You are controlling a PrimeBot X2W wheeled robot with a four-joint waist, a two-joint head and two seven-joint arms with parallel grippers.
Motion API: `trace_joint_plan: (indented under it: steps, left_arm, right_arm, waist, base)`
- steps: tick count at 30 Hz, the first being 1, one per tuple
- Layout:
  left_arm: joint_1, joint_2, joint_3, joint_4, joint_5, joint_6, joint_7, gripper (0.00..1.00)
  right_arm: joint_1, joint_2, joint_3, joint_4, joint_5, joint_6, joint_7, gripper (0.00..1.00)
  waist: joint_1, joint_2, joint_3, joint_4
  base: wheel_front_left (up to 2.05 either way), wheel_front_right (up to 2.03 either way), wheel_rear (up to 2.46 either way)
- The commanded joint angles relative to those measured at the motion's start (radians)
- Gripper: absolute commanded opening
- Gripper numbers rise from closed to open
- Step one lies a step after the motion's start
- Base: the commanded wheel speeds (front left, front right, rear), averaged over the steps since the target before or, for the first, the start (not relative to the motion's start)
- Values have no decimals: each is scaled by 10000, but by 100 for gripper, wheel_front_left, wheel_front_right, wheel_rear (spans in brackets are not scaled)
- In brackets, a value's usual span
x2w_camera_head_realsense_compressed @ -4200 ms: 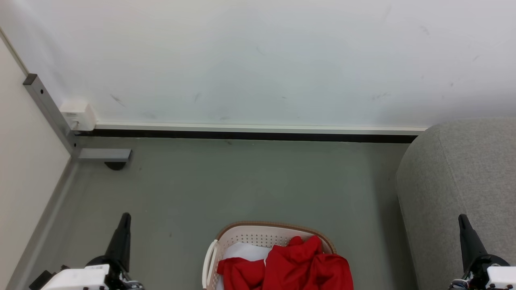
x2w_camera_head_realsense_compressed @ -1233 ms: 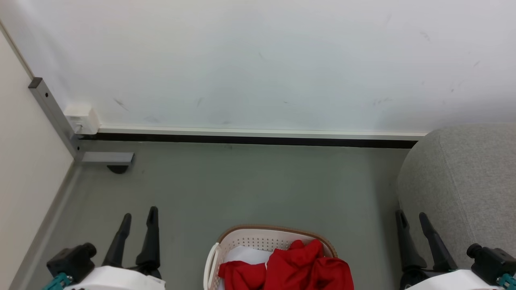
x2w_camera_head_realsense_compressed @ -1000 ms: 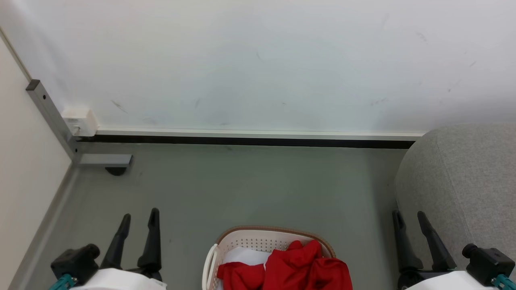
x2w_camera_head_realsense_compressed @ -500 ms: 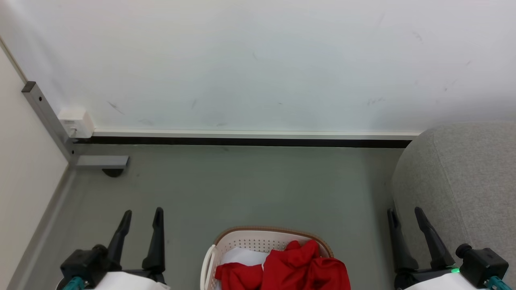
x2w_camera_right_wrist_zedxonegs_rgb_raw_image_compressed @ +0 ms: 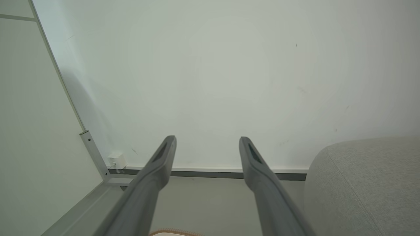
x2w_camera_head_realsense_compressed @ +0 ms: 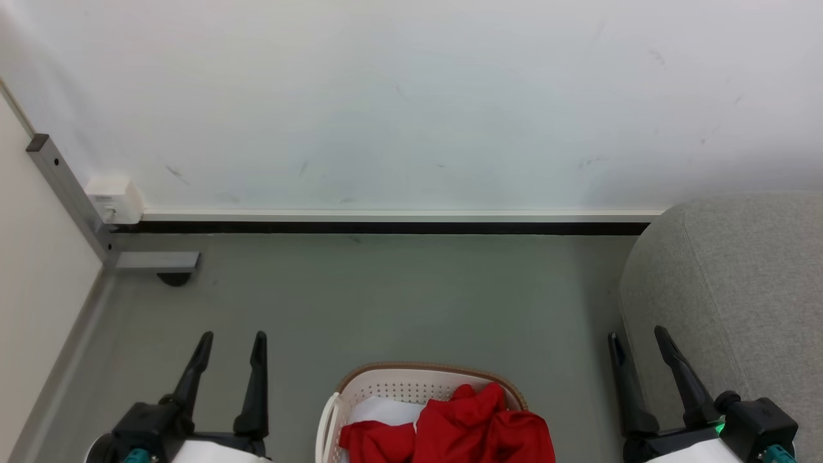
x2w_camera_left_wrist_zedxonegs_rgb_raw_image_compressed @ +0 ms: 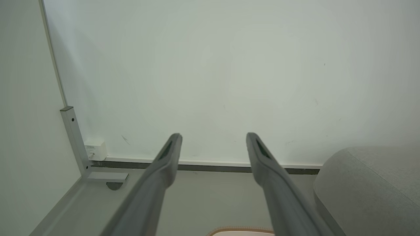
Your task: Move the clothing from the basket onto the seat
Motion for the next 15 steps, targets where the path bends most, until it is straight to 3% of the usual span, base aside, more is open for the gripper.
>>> trace_joint_plan:
  steps: [1,15]
  left_arm:
    - [63,100,-20,-81,324,23,-104,100]
    - [145,113,-71,-194,1407,60,-371,100]
  right_arm:
    - [-81,-56,21,-67,-210,-17,-85,100]
    - [-89,-66,124,-145,-1123,-19,-362,100]
  waist:
    - [0,0,1,-7]
    - [0,0,1,-130]
  base:
    - [0,0,0]
    - [0,0,0]
